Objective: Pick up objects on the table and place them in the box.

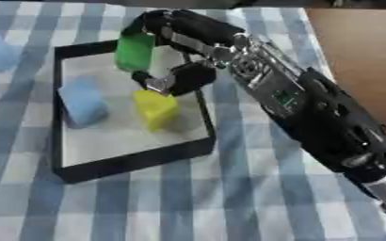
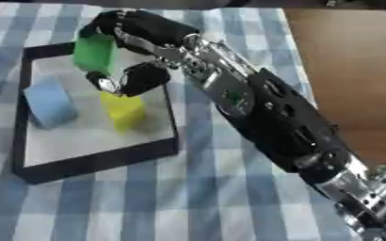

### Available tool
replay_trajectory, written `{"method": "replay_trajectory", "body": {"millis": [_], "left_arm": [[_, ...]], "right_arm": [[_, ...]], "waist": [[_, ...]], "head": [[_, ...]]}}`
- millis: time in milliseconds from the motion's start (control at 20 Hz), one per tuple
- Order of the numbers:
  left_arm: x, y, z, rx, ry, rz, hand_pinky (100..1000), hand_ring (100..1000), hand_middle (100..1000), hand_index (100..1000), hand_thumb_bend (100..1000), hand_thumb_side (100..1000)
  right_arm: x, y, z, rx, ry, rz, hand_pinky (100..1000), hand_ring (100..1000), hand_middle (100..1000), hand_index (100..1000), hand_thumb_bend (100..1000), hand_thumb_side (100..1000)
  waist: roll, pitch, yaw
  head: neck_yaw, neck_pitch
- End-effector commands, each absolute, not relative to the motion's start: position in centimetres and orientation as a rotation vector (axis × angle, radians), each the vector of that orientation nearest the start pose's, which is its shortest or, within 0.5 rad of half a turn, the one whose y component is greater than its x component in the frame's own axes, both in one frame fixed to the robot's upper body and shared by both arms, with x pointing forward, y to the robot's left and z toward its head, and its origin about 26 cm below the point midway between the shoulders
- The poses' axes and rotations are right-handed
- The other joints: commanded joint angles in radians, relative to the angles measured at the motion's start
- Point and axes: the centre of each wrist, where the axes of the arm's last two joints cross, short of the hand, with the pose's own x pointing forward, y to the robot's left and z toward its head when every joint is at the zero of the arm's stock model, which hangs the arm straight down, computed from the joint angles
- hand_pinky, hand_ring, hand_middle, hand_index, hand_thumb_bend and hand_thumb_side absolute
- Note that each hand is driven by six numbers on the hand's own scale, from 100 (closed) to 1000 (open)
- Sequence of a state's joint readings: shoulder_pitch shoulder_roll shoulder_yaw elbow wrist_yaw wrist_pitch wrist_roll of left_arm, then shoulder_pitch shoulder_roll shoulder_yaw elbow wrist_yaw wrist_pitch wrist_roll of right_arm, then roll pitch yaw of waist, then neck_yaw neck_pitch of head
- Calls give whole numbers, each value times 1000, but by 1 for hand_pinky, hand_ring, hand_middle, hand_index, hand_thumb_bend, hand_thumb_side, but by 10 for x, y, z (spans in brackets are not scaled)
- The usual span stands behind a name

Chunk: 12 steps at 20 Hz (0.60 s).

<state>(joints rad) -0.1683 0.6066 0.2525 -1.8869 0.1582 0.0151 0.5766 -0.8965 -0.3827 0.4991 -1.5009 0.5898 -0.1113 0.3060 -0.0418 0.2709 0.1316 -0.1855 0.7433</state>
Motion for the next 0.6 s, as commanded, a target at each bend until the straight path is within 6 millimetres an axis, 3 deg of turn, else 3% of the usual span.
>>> {"method": "replay_trajectory", "body": {"millis": [50,600], "left_arm": [[282,385,221,833,-2187,282,654,742,711,815,434,580],[282,386,220,831,-2181,281,655,742,710,814,437,580]], "right_arm": [[392,-125,245,744,2702,-2217,926,867,878,908,195,647],[392,-127,243,727,2695,-2237,931,876,904,888,298,686]], "waist": [[18,-12,4],[16,-12,13]], "head": [[-1,-12],[1,-13]]}}
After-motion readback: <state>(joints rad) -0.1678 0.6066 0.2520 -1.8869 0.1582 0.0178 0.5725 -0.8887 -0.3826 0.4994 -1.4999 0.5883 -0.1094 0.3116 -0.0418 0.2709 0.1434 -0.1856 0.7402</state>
